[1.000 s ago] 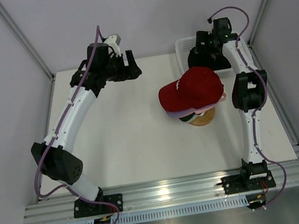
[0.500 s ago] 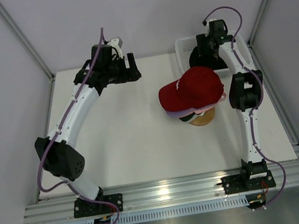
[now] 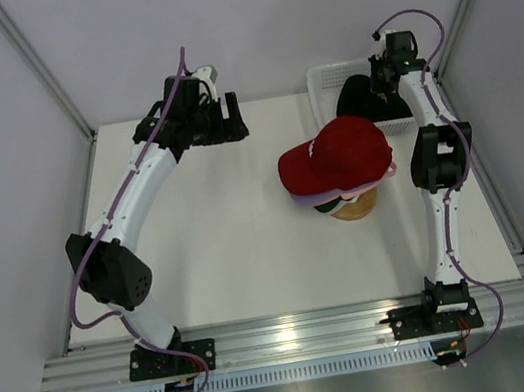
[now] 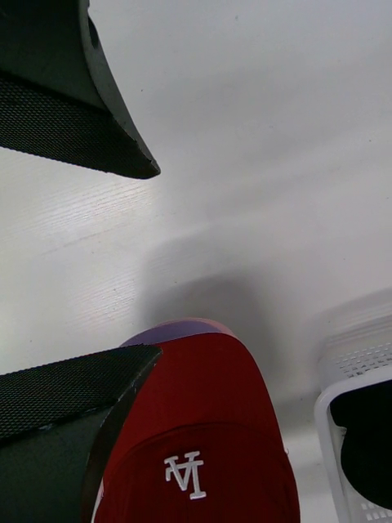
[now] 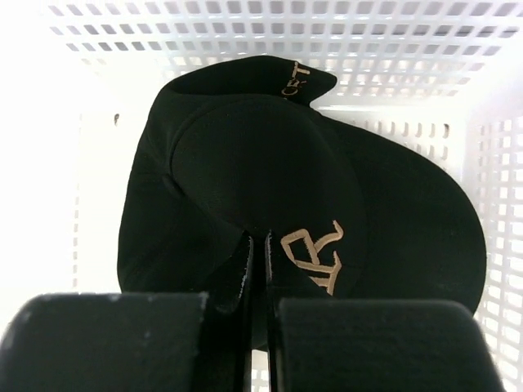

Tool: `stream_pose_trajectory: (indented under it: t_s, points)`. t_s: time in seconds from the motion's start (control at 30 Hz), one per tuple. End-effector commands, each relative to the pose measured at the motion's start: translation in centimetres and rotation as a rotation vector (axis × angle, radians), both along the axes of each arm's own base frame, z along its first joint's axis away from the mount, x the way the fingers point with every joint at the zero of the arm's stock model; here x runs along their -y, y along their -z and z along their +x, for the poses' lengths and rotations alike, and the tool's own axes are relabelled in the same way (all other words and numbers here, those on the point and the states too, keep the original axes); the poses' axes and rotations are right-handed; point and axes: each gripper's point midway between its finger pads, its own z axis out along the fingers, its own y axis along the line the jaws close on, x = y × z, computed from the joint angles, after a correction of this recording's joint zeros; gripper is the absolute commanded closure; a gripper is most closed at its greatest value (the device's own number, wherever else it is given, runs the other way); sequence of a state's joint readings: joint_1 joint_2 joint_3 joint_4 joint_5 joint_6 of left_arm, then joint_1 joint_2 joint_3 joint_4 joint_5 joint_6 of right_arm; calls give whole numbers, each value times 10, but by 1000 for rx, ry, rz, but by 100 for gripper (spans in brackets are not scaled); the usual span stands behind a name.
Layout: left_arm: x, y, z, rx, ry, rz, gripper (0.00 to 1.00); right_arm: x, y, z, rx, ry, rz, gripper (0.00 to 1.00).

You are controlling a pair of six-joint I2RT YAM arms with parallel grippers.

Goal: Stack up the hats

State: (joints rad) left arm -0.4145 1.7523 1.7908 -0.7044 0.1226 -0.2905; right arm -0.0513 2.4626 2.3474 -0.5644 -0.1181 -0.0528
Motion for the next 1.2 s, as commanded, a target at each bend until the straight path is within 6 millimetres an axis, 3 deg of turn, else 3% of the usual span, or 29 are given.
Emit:
stream_pose_trajectory:
  t_s: [0.0,0.23,0.37,0.43,0.47,0.57,0.6,0.7,0.73,0.8,0.9,0.93,0.97,1.0,1.03,1.1,1.17]
  points:
    - [1,-24,5,48,-19,-33,16,3,-69,6,142,10,22,100]
    - [3,-49,9,97,-29,-70,15,10,-178,0,343,105,68,100]
    - [5,-65,18,123,-62,-95,15,18,-236,-22,424,262,147,100]
    - [7,-81,23,157,-65,-125,15,18,-248,-34,426,310,173,100]
    - [13,-85,22,162,-42,-144,15,19,-266,-44,452,346,167,100]
    - [28,-108,25,221,16,-216,15,17,-283,-65,453,412,190,100]
    - [39,-117,20,227,74,-262,15,11,-297,-76,469,411,220,100]
    - [64,-143,18,297,154,-363,15,0,-317,-96,473,444,337,100]
    - [73,-147,15,305,187,-387,15,-19,-319,-101,458,432,381,100]
    - [93,-169,10,355,228,-446,15,-30,-330,-111,464,427,419,100]
    - [112,-181,14,285,196,-600,15,-48,-348,-133,473,443,499,100]
    - [120,-177,13,238,204,-649,16,-58,-359,-145,479,430,531,100]
    - [126,-193,14,235,203,-749,16,-64,-360,-149,470,441,571,100]
    - [133,-191,13,212,209,-784,16,-69,-353,-153,445,450,583,100]
    - [139,-190,16,196,211,-816,17,-80,-361,-165,453,427,610,100]
    - [149,-203,15,221,203,-867,17,-88,-357,-173,433,451,645,100]
    - [155,-201,19,233,175,-871,16,-97,-353,-185,413,452,676,100]
